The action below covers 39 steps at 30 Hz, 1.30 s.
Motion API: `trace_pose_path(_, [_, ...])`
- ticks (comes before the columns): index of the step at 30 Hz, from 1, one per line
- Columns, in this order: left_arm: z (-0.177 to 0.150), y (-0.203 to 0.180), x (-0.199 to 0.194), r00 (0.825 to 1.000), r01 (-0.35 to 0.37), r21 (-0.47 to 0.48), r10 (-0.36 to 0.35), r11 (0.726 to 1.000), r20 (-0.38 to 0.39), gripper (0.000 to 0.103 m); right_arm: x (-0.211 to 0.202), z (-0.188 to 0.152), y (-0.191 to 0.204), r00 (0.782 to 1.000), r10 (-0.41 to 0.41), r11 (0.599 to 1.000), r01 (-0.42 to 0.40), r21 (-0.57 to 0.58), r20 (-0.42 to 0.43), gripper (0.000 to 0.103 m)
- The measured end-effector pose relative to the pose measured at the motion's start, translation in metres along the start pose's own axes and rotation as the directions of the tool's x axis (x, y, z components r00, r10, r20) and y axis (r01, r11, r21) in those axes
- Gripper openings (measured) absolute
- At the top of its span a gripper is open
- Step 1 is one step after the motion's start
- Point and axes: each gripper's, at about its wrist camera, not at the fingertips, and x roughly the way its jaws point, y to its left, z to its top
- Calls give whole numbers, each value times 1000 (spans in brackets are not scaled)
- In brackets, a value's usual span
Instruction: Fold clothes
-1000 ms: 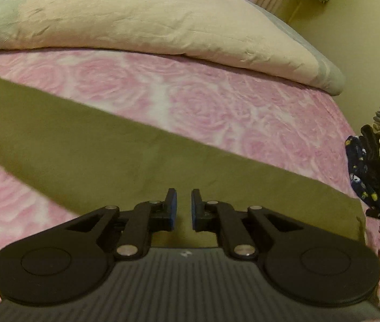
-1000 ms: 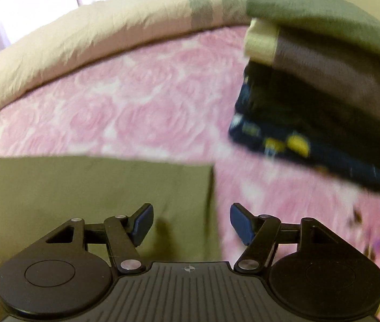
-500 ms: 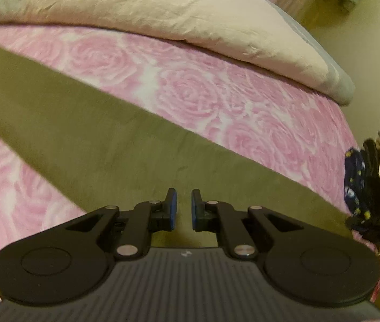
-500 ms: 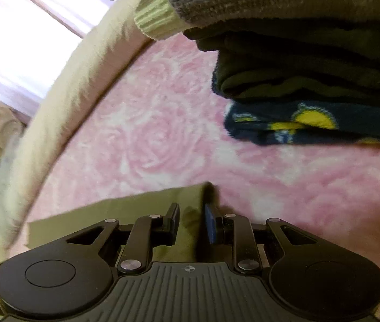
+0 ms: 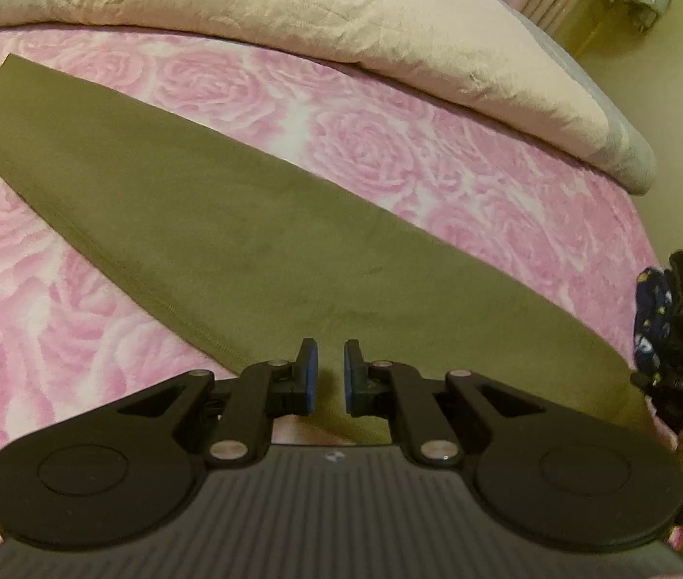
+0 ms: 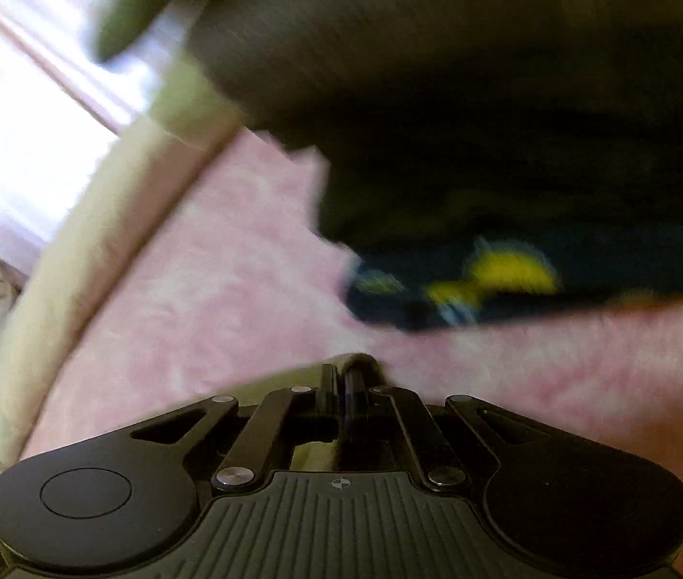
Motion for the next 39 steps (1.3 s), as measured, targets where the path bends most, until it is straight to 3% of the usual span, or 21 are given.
trace_pose_path(3, [-5,-1,-3,1000,-3,6,3,1000,-2,6,0,2,-1,1000,-12,1000,13,19,-15,4])
trace_pose_path(5, [-10,-1,-5,1000,-3,0,3,1000,-5,6,-9,5,2,999,-36,999,36,10,-15,32])
trace_pose_path(6, [-12,0,-6,1000,-2,-5,2,1000,-6,6,-17,5,2,998,-60,998,60,0,-1,56])
trace_pose_path(7, [-13,0,-7,1000,-4,-8,4,1000,-7,6,-27,2,1,997,-71,997,71,-10,15,62])
trace_pose_path(13, [-16,2,-9,1000,-18,-23,18,1000,-11,6,-54,-19,-13,997,-36,999,35,-10,-65,60])
trace_pose_path(14, [-14,3,-9,1000,-18,-27,18,999,-10,6,-52,-22,-12,996,-24,1000,23,-13,-81,56])
trace_pose_path(15, [-13,2,-9,1000,-18,-25,18,1000,-9,6,-49,-25,-10,995,-13,1000,11,-18,-102,44])
trace_pose_path(18, [-10,-1,-9,1000,-13,-8,13,1000,-8,6,-41,-36,2,990,-21,997,11,-74,-137,43])
trace_pose_path(21, [-10,-2,-9,1000,-5,4,5,1000,-15,6,-53,-46,5,989,24,997,-35,-74,-144,43])
trace_pose_path(26, [-17,-1,-4,999,5,-33,-6,999,-33,6,-57,-69,4,964,57,991,-86,-105,-259,43])
trace_pose_path(30, [-22,-5,1,998,16,-40,-19,999,-52,6,-56,-79,-1,959,62,990,-95,-109,-275,43])
trace_pose_path(34, [-26,-9,3,998,25,-37,-28,999,-63,6,-58,-82,-3,949,69,987,-109,-116,-309,29])
trace_pose_path(39, [-26,-12,2,998,32,-40,-34,999,-56,6,-62,-87,-7,945,70,991,-104,-89,-319,29])
